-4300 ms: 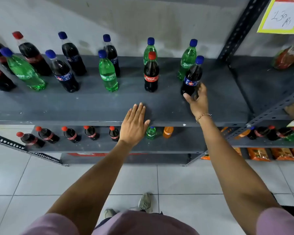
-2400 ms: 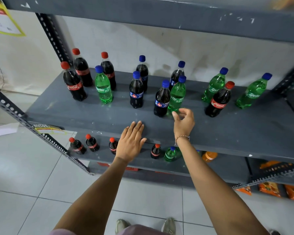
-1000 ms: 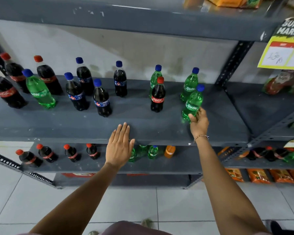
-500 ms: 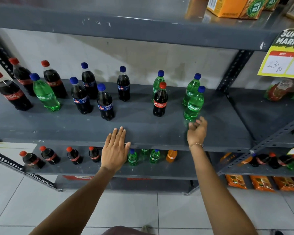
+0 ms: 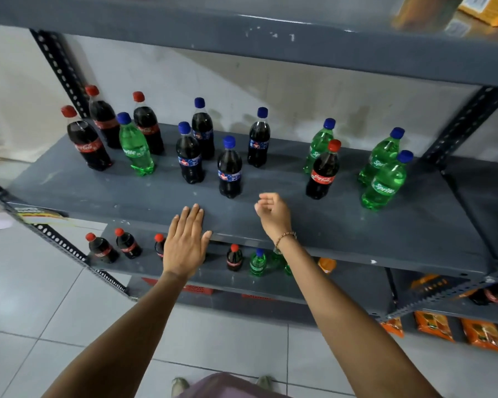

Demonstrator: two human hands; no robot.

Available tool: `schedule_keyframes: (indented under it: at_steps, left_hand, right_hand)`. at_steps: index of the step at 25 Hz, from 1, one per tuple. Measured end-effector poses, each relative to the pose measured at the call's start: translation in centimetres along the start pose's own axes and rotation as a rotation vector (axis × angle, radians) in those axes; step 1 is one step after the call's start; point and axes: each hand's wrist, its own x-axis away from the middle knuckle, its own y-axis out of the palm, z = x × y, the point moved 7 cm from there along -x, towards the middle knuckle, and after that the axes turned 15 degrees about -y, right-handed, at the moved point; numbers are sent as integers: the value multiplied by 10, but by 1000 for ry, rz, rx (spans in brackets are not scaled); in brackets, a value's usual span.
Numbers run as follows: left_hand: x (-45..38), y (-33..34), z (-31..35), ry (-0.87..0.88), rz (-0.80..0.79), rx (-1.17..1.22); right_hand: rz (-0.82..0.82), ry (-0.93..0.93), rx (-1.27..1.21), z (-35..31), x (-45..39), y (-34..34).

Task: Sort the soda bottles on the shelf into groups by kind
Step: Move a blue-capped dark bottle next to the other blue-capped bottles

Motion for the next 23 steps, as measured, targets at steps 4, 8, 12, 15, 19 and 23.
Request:
schedule_keyframes:
  at_steps: [4,8,12,15,19,23]
  left_hand:
    - [-3,3,-7,25,-16,5]
    - [-6,4,-8,34,-21,26]
    - [-5,4,-9,43,-3,36]
    - [-6,6,-9,43,-11,37]
    - [-7,8,-10,37,-24,26]
    - [-8,7,-10,34,-26,7]
  right_hand:
    - [-116,10,-190,-17,-22,48]
    - [89,-56,-132,-25,-33,58]
    - [160,-97,-107,-16,-30,59]
    - [227,-99,-114,-9,-26,46]
    - [304,-99,-72,-1,-29,22]
    - [314,-76,-39,-3,-44,13]
